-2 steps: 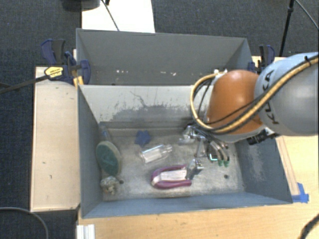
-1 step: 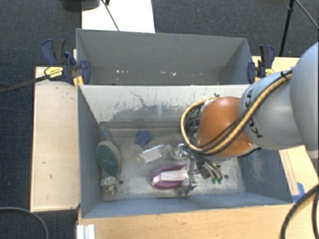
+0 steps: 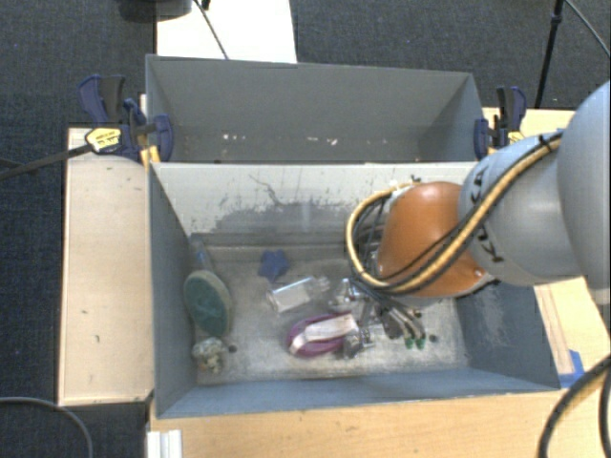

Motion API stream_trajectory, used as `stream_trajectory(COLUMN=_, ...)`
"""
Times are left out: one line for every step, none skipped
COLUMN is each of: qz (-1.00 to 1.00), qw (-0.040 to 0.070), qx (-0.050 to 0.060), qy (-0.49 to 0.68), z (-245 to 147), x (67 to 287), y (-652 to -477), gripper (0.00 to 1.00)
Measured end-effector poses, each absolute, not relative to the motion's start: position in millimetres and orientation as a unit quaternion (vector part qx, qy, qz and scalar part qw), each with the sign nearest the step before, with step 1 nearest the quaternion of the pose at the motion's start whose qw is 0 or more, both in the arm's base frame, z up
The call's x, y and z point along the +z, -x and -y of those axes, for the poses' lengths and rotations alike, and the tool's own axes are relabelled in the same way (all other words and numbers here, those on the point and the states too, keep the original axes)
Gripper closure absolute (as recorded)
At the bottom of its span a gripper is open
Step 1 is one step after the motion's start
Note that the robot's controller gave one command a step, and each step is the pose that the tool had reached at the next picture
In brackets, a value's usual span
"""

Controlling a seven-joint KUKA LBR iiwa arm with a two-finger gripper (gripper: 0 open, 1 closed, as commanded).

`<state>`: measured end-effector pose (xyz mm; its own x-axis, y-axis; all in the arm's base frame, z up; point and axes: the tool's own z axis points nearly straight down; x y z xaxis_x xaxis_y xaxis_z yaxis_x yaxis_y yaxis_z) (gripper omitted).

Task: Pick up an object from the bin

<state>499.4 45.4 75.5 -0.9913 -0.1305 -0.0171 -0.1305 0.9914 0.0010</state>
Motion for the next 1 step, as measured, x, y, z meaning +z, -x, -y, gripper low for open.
stream_trajectory(qz=-0.998, qw=0.005, qx=0.001, qy=0.061, z=-82.0, x=215.9, y=-509.1, gripper=1.00)
